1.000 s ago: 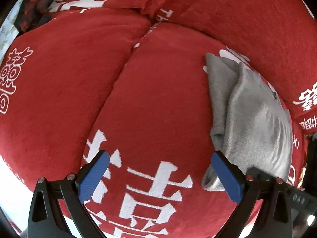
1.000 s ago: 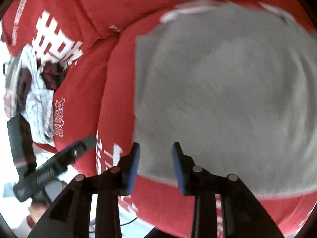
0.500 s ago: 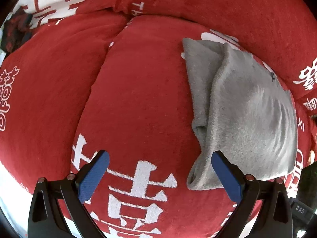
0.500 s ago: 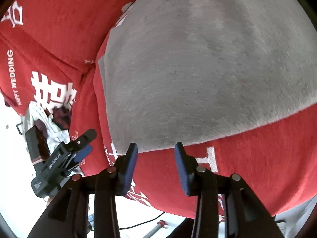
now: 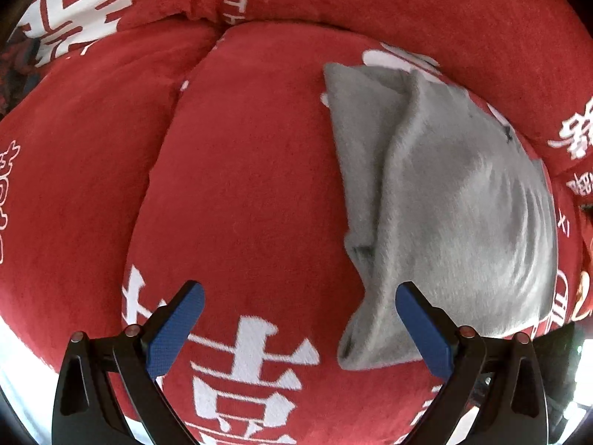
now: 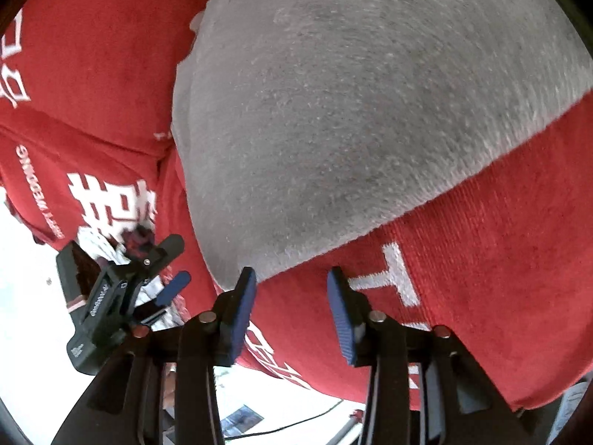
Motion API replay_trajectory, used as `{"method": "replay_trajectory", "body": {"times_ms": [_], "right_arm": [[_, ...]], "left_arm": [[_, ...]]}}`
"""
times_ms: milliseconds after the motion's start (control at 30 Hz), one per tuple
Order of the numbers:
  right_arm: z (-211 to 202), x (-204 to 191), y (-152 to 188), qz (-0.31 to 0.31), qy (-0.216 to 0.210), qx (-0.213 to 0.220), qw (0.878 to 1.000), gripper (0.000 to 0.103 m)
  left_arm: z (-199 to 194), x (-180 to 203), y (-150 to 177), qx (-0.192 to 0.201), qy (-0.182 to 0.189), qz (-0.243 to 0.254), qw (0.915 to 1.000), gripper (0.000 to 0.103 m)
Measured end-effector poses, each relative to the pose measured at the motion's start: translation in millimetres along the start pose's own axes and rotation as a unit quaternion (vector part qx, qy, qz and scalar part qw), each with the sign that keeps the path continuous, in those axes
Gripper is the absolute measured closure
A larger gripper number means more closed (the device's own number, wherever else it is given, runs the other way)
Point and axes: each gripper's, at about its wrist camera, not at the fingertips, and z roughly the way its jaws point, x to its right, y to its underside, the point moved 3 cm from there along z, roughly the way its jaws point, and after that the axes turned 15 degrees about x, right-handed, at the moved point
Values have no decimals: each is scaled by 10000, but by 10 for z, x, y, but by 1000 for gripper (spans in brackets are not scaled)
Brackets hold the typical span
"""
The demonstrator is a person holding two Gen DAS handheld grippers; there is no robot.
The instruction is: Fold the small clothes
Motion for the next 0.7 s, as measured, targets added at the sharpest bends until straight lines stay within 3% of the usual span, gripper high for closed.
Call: {"method": "replay_trajectory", "body": {"times_ms": [233,433,467,500,567,633,700], "right_arm": [[24,-66,-75,238,-296,295,9988,49],[178,-133,-204,650,-545,425,9955,48],[208,-145,-214,735,-597,339,9949,57],[202,-139,-226,800,-657,282,9942,78],[181,-200,-258,928,-1017,231,9902,93],[78,-309,-336,849,-1314,262,9873,94],[-12,-432,-411,699,-1494,296,9859,94]], "left_arm": [[121,-139,-171,-175,777,-678,9945,0],[329,-29,-205,-515,1706,-1098,9778,0],[357,-21,-219,-553,1815,-1153,9750,0],[392,-5,-236,-608,1987,-1231,9704,0],[452,33,-270,-732,2280,-1382,9610,0],[513,91,-318,-894,2634,-1511,9486,0],[549,169,-366,-978,2828,-1553,9415,0]]}}
